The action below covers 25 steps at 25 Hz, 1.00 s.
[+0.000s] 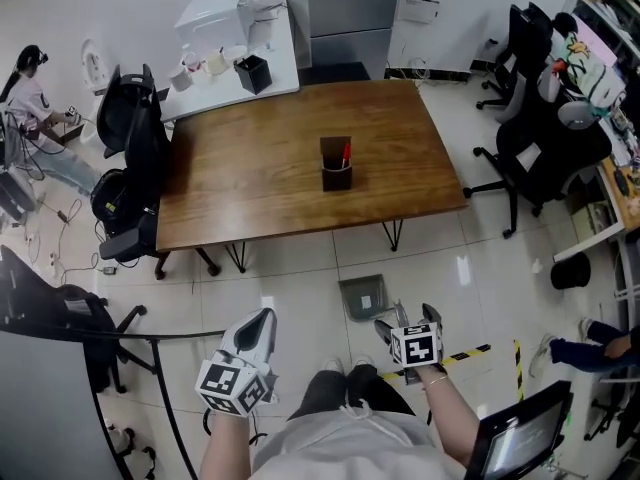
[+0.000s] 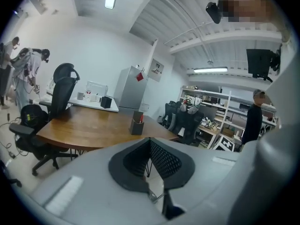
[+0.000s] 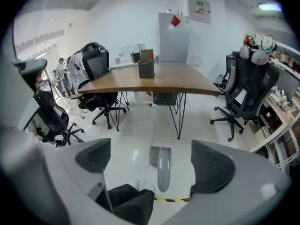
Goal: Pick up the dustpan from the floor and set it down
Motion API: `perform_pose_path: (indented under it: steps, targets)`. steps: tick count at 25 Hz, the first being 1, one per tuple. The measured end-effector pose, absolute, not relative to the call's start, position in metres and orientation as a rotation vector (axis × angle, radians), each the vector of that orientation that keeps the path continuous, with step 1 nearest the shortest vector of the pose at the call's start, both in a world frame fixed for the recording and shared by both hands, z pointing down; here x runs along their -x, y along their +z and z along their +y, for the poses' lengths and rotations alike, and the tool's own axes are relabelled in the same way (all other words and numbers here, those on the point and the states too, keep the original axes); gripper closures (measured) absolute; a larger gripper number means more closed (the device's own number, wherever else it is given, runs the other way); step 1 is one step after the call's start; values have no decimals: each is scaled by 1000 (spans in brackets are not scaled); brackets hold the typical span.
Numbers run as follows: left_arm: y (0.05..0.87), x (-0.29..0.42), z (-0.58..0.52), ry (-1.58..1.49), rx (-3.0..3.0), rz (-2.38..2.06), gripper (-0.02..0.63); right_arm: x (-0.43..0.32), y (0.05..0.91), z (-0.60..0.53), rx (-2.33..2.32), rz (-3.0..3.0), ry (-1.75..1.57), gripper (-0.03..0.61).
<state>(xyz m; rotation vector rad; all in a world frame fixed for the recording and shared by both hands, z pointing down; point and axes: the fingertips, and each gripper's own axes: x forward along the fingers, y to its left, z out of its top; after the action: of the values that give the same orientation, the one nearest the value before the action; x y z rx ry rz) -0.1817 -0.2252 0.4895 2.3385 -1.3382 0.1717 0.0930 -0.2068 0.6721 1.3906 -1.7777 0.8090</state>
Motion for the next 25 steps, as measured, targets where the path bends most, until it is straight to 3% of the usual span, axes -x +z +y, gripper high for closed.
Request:
perform_pose_path:
  steps: [4, 10, 12, 15, 25]
  targets:
    - [465, 175, -209, 135, -2377, -1352, 600, -91, 601, -203, -1491, -1910, 787, 63]
    - [429, 153, -157, 45, -2406, -1431, 600, -94, 502, -175, -1553, -2185, 683, 156]
    - [421, 143, -132, 32, -2405, -1478, 600, -97, 474, -155, -1579, -2263, 599, 260]
    - [414, 120, -89, 25, -2404, -1521, 600, -112, 439, -119, -1630, -2304, 414, 558]
    - [382, 67, 1, 0, -2471, -1526, 600, -127, 373, -29, -1522, -2542, 283, 577]
